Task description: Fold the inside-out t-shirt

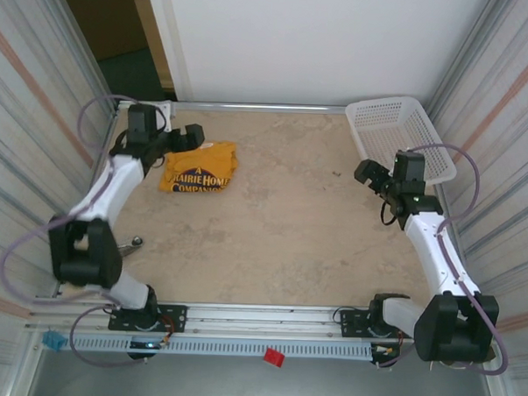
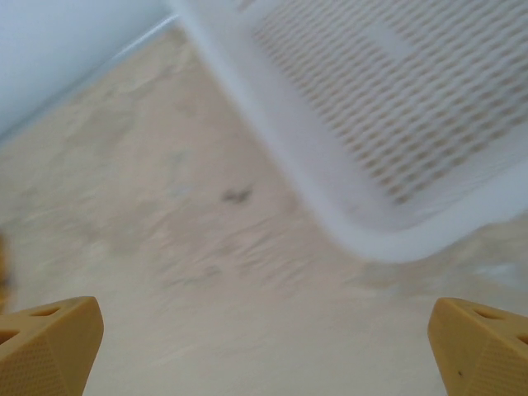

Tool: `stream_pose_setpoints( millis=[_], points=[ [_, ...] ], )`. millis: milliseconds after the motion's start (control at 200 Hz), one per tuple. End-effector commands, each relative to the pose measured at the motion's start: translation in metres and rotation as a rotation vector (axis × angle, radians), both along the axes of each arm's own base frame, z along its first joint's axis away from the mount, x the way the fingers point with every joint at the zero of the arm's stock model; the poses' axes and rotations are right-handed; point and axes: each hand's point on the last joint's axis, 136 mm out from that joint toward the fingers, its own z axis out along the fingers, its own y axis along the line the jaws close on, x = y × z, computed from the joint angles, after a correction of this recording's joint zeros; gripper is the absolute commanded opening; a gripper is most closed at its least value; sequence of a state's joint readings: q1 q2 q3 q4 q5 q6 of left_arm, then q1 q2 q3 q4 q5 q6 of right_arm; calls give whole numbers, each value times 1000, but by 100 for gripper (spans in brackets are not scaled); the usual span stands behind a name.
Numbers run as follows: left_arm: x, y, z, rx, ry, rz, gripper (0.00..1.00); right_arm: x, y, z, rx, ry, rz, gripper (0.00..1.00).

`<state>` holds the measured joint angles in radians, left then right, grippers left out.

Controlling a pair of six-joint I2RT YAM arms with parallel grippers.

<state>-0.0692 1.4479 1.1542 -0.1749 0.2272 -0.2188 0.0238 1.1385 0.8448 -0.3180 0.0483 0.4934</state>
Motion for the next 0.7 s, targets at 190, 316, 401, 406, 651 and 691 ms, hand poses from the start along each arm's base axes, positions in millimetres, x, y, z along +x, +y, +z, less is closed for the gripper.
stream_pose_setpoints(
  millis=[190,316,401,406,651,691],
  points=[
    [-58,72,-42,389,-224,293,99,18,-46,-23,-437,-69,-78,99],
    [-69,83,-91,418,-187,343,99,24,-39,-53,-486,-91,-9,99],
    [-68,84,-113,431,-214,344,99,30,-29,-65,-447,-161,47,99],
    [-67,84,-112,434,-222,346,99,31,-28,-66,-445,-165,50,99],
    [-55,63,-134,366,-324,170,99,46,-27,-98,-324,-299,134,99],
    [-51,58,-141,360,-258,127,99,44,-27,-100,-316,-273,141,99]
  ],
)
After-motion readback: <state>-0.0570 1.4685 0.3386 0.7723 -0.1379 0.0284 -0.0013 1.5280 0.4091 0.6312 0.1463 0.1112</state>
